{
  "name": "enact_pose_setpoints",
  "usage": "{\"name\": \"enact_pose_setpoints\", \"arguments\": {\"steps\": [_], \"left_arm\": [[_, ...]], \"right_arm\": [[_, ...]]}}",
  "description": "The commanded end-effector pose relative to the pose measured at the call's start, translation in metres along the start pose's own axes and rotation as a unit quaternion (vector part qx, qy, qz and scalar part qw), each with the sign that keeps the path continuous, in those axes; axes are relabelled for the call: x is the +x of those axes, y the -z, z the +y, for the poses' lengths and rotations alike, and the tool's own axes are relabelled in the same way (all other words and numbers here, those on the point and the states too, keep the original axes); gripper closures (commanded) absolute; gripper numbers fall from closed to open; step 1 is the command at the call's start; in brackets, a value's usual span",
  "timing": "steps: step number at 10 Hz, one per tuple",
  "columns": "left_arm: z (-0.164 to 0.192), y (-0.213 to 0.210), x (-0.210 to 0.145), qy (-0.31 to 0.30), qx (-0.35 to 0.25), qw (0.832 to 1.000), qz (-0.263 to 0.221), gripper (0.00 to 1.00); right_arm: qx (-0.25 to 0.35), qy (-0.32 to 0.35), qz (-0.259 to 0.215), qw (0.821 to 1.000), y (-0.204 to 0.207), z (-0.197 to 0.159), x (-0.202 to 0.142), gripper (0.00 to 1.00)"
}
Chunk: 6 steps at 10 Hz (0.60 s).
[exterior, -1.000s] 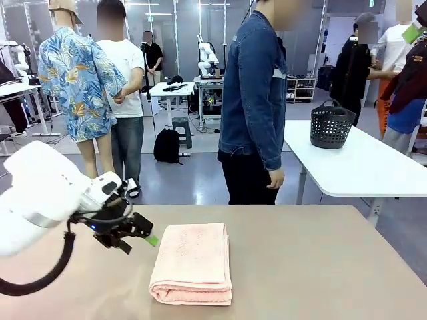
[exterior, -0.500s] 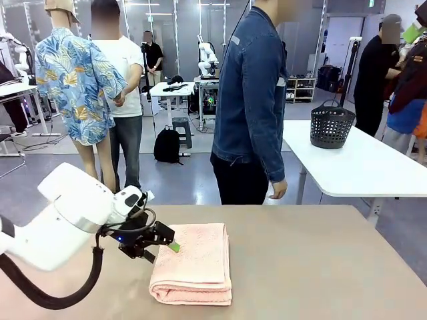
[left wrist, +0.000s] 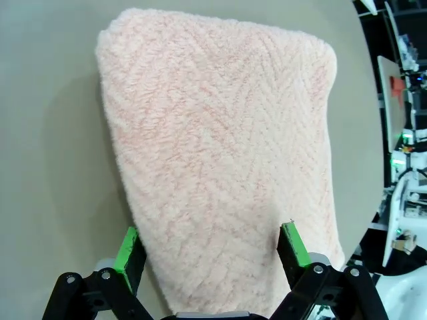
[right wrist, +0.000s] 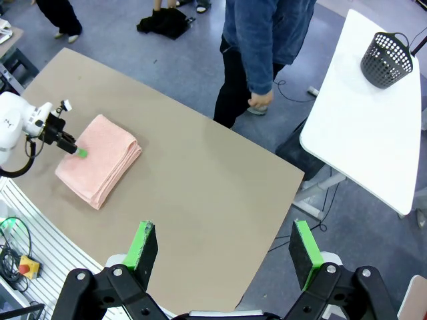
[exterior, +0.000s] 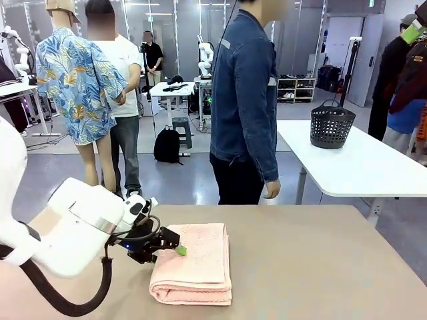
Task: Fold the towel.
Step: Pick up the 100 cm Hotel Towel and place it on the left side of the table.
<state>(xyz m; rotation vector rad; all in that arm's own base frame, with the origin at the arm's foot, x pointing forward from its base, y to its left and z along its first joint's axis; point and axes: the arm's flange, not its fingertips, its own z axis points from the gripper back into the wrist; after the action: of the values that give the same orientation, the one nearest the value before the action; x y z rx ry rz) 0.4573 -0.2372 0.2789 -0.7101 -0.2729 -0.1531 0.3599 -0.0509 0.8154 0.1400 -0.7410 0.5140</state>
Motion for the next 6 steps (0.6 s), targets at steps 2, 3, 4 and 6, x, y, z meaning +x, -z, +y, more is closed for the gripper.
{"name": "enact_pose_setpoints", "arguments": {"steps": [2,3,4,6], "left_arm": [[0.0094,0.0066,-0.0016,0.006,-0.044,0.999,-0.016,0.6],[0.0111,0.0057,-0.0021,0.003,-0.042,0.999,-0.016,0.73],[0.012,0.006,-0.0023,0.001,-0.04,0.999,-0.017,1.0],[0.0108,0.0056,-0.0018,0.003,-0.04,0.999,-0.017,1.0]], "right_arm": [[-0.001,-0.001,0.003,1.0,-0.001,-0.0002,-0.0013,0.0],[-0.001,-0.001,0.003,1.0,-0.001,-0.0002,-0.0013,0.0],[-0.001,-0.001,0.003,1.0,-0.001,-0.0002,-0.0013,0.0],[-0.001,-0.001,0.003,1.0,-0.001,-0.0002,-0.0013,0.0]]}}
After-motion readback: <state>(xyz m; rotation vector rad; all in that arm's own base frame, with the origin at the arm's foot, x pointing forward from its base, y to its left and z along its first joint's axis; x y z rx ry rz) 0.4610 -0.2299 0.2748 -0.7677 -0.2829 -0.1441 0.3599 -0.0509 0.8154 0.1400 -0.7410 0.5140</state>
